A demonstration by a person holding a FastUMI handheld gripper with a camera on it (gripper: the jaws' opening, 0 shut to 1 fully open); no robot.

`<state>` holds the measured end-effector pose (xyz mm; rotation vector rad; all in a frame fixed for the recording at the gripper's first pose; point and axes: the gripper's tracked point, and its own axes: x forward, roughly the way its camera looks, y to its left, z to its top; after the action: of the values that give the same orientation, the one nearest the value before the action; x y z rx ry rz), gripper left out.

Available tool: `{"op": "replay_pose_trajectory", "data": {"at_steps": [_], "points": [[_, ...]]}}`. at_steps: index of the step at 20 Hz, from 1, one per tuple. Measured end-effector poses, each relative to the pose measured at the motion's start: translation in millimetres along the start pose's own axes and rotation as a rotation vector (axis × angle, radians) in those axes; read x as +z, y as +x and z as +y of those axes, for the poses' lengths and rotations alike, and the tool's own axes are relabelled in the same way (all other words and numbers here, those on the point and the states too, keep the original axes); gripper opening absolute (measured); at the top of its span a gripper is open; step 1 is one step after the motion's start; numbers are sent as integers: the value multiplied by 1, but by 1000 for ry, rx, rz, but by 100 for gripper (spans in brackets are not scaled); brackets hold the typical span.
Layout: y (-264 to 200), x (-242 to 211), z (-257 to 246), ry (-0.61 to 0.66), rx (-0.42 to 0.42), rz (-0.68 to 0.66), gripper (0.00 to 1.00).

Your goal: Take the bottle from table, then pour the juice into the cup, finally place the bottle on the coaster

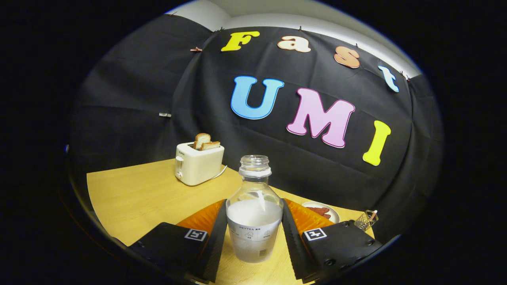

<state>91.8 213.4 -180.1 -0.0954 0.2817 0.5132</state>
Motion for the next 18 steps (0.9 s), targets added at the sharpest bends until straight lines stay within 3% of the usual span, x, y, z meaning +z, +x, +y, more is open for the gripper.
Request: {"op": "replay_pose_trajectory", "data": {"at_steps": [7, 10, 18], "points": [[27, 4, -19, 101, -61, -75, 73], [46, 3, -34, 76, -105, -103, 73], [102, -42, -48, 187, -158, -95, 74]]}}
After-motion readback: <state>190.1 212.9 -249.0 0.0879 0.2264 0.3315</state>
